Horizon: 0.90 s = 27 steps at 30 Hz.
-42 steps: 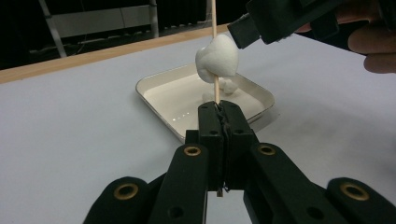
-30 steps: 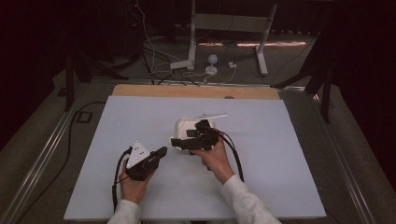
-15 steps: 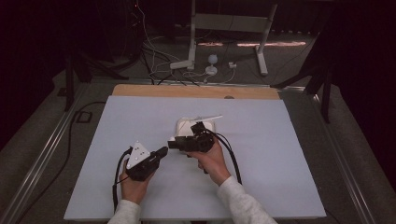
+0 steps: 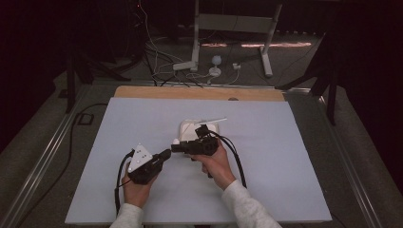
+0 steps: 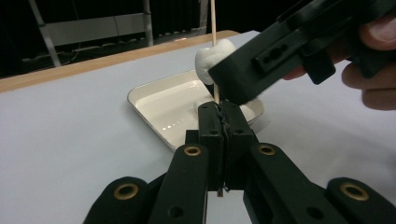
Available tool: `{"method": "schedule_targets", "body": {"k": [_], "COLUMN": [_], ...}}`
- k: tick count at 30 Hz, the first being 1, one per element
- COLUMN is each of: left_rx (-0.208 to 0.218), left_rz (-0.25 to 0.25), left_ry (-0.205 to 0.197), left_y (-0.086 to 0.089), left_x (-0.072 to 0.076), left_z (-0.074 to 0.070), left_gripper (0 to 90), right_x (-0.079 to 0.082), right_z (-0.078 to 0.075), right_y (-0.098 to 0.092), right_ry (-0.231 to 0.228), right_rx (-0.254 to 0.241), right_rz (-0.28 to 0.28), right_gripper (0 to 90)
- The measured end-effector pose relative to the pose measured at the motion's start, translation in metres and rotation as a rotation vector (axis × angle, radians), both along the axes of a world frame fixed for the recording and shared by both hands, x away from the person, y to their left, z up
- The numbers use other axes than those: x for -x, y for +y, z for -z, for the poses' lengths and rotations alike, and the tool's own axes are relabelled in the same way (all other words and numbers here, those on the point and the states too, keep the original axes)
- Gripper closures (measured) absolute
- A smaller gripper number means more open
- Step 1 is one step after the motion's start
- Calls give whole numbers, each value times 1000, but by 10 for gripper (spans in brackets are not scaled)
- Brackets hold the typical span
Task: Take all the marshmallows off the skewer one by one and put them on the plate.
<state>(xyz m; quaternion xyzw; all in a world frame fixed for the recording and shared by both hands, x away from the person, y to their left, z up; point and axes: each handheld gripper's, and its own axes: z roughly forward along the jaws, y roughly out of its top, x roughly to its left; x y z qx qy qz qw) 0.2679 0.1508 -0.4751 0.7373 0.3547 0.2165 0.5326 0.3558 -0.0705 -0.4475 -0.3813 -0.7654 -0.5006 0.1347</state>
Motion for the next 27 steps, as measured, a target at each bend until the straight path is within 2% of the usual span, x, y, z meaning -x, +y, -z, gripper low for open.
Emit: {"method": "schedule_targets", "body": {"k": [2,4,12,19,22,23,24,25,26,27], "left_rx": [4,6,17,15,-4,-24,-17,-8,-10,-21], "left_rz": [5,3,17,18,21,27,32,35,37,44], "left_ry": [-2,-3,2,2,6,8,13,12,6,3], "left_y": [1,1,2,1,1,0,0,0,-3,-5], "left_x": [0,0,-1,-1,0,0,1,2,1,1], "left_z": [0,0,0,-1,-1,1,3,3,1,1], "left_gripper": [898,898,900,900,900,900,900,900,900,900], "right_x": [-2,-3,-1,1,2,2,-1,-6,-9,-10], "right_z": [2,3,2,-2,-4,-6,-9,-12,-14,-16], "right_y": [-1,-1,-2,-1,-1,-3,-10,-20,-24,-26], "right_ry": [39,59,62,26,14,-9,-17,5,17,-8], "right_rx": [-32,-56,-96,-106,-108,-108,-128,-169,-175,-149], "right_rz": [6,12,18,58,79,115,155,189,182,174], "right_gripper": [682,699,787,807,813,817,820,820,820,819]}}
